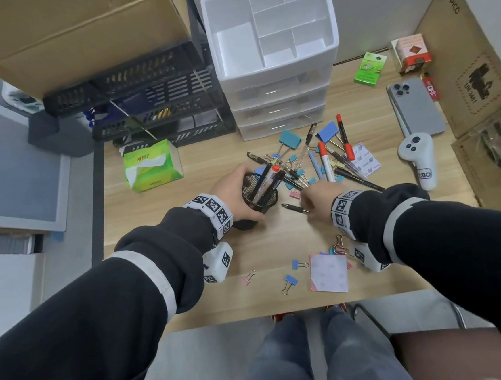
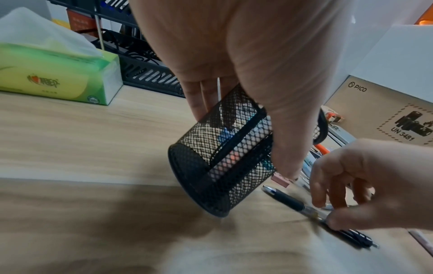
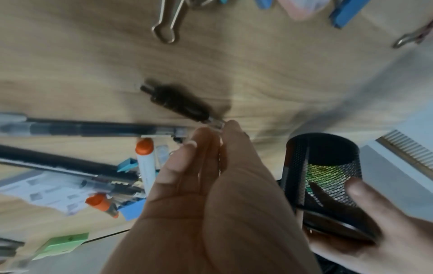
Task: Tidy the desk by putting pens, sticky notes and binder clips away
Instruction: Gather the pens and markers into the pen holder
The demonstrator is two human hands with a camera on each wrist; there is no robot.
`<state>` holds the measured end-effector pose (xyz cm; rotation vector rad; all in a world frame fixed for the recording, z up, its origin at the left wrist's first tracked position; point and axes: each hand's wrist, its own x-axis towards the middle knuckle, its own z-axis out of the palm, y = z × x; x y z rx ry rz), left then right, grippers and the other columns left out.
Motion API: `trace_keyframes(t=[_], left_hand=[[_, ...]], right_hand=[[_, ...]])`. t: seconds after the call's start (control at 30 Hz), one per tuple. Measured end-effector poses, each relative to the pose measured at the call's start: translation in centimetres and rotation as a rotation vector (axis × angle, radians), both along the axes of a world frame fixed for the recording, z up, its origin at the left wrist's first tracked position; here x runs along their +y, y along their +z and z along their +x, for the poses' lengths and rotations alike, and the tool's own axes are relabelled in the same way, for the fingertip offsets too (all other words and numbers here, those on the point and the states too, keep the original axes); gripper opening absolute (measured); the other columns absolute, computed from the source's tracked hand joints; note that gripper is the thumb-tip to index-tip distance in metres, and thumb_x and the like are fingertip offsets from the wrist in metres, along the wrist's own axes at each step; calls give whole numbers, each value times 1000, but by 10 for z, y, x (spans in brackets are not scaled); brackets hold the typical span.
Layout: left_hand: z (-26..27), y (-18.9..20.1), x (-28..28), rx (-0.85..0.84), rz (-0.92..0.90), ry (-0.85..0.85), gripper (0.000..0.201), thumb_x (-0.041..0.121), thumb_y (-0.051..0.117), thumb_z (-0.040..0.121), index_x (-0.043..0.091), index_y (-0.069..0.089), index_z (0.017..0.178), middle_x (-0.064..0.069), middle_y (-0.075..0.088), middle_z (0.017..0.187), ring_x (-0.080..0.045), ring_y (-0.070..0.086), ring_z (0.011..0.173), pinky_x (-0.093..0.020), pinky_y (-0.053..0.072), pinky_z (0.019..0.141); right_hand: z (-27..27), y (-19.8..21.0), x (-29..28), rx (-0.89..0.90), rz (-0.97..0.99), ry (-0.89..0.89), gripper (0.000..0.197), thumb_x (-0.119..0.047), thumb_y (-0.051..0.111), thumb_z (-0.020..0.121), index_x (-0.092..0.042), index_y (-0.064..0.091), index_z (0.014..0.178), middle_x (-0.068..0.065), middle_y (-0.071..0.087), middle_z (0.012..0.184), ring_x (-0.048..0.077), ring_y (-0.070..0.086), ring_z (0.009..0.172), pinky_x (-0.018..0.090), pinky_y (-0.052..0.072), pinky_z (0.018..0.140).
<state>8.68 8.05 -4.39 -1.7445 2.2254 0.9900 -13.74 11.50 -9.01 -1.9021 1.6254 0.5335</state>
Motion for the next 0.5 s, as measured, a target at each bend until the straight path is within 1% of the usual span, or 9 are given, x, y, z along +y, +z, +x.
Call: trace_keyframes(t=[0.1,0.17,0.23,0.3,0.37,0.43,0.5], left_hand=[[5,-3,1,14,-6,20,97,44,95,48,23,43,127,7,61,106,-17,61,95,-35,52,86],[9,-6,3,20,-9,31,96,44,95,47,22,44,126,7,62,105,-17,62,94,-35,52,86],[13,-8,4,14,-4,35,97,44,95,48,22,43,127,8,62,105,-17,62,95,-34,52,86],[16,-8,4,-2,4,31,100,44,94,50,21,41,131,7,60,108,-16,60,96,-32,50,87],[19,-7,4,-12,5,36,103,45,94,50,21,40,134,7,60,111,-16,60,97,-32,50,89],[21,-6,2,-18,5,39,104,46,94,49,21,40,134,7,61,112,-17,61,98,-33,51,88],[24,-3,0,-22,2,46,103,46,94,49,21,41,134,6,61,110,-17,61,98,-33,52,88]], right_hand=[[11,-10,3,52,9,49,14,-20,67,88,-19,67,103,2,65,93,25,65,87,37,58,83],[14,-14,4,65,18,71,15,-18,65,89,-18,66,105,4,66,95,26,66,87,39,58,84],[15,-16,6,56,14,83,16,-17,67,86,-20,64,102,2,65,92,24,65,85,39,59,82],[14,-18,9,24,-6,90,15,-23,66,83,-22,63,97,-1,62,87,20,63,81,37,59,78],[13,-16,8,-41,-21,68,14,-28,59,84,-21,63,96,0,61,86,20,62,80,37,59,77],[13,-15,1,-117,-36,-6,16,-25,50,91,-16,62,98,4,62,91,23,62,83,38,57,79],[13,-16,-9,-167,-80,-64,18,-22,43,95,-14,59,96,8,62,95,26,60,84,38,55,79]])
